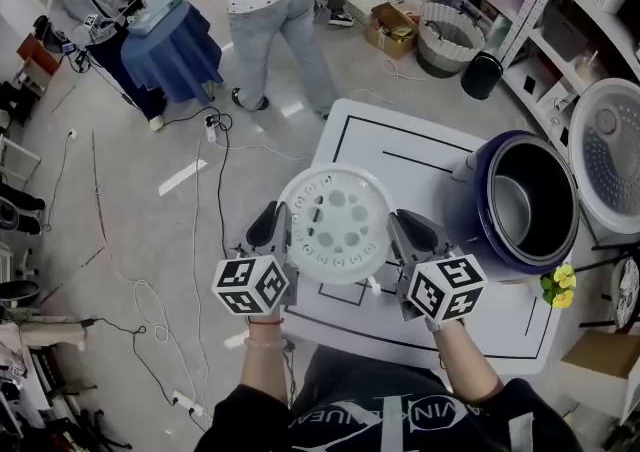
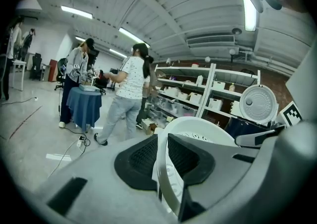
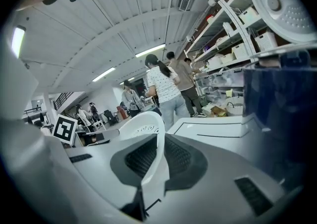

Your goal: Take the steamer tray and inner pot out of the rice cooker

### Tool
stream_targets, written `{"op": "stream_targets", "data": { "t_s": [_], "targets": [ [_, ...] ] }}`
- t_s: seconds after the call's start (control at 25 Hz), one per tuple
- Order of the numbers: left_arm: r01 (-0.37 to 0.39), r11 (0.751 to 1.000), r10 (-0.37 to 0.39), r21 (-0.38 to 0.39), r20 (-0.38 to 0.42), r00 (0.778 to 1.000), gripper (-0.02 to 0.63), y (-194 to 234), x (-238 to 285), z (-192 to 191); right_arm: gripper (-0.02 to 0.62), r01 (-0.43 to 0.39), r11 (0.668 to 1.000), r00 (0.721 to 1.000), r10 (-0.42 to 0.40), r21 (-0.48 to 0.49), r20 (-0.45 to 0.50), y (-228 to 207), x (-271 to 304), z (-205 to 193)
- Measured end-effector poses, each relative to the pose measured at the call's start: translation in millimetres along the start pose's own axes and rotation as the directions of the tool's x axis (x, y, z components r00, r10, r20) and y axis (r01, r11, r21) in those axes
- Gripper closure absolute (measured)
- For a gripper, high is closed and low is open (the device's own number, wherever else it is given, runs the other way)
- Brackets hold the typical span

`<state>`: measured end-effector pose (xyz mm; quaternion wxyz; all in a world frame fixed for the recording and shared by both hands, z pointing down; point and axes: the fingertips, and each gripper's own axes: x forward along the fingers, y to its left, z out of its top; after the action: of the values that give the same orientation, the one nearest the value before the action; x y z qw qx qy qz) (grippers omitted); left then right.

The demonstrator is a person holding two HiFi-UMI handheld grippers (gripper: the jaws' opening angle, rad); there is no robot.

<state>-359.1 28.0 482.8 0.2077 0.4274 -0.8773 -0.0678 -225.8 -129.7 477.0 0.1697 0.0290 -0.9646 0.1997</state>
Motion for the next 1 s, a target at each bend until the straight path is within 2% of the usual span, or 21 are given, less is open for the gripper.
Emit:
{"op": "stream_targets", "data": {
  "t_s": [0.4, 0.72, 1.0],
  "targets": [
    [0.046, 0.999, -0.046, -0.003, -0.136, 0.99, 0.557, -2, 28, -48, 0.557, 0.085, 0.99, 0.995, -0.077, 0.115, -0.069, -35, 5, -50],
    [0.081, 0.997, -0.075, 0.014, -0.226, 0.971, 0.557, -4, 48, -70, 0.557, 0.145, 0.979, 0.985, -0.128, 0.146, -0.117, -53, 8, -74],
    [0.082, 0.996, -0.069, 0.036, -0.285, 0.956, 0.557, -4, 59, -84, 0.554, 0.172, 0.972, 0.979, -0.15, 0.16, -0.139, -64, 11, -86]
  ]
}}
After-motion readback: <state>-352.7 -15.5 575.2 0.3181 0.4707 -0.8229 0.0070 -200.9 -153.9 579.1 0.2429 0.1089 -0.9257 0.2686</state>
